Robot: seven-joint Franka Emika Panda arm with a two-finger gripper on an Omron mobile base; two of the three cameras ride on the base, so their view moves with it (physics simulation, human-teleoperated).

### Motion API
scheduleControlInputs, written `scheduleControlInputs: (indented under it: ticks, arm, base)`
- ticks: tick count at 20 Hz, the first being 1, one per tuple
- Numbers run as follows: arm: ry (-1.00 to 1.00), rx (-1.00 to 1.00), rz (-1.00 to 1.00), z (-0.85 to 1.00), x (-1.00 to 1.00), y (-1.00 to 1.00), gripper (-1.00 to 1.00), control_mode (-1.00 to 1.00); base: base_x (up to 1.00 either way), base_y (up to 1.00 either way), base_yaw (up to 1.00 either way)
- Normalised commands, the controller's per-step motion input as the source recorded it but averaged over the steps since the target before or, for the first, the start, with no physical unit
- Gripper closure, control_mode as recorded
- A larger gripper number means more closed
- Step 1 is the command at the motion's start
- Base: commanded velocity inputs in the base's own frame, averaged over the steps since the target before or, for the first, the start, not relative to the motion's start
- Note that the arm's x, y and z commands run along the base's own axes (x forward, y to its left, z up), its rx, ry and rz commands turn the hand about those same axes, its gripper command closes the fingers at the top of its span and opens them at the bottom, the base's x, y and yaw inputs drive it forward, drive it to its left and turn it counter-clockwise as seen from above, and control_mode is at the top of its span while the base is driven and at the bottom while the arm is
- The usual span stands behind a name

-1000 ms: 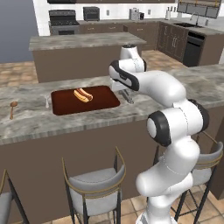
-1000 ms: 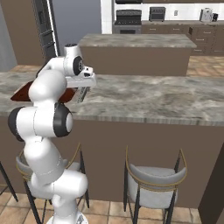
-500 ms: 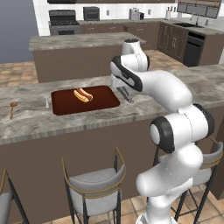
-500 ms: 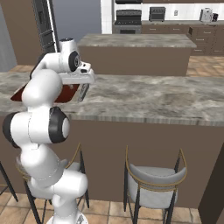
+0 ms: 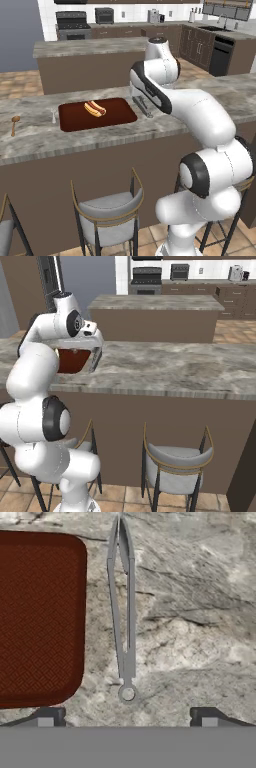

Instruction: Take the tongs from the drawer on the left and place them on the dining counter next to the tray containing the hot dog.

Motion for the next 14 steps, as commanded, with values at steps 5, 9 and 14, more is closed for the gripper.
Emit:
scheduleControlInputs:
  ticks: [5, 9, 14]
  arm:
    - [-0.27, 0.0, 0.0, 0.32, -0.54, -0.01, -1.0, -1.0]
    - [-0.22, 0.0, 0.0, 0.11, -0.48, -0.03, -1.0, -1.0]
    - [-0.21, 0.0, 0.01, 0.06, -0.59, -0.08, -1.0, -1.0]
  base:
    - [0.0, 0.0, 0.0]
    - [0.0, 0.0, 0.0]
    - [0.0, 0.0, 0.0]
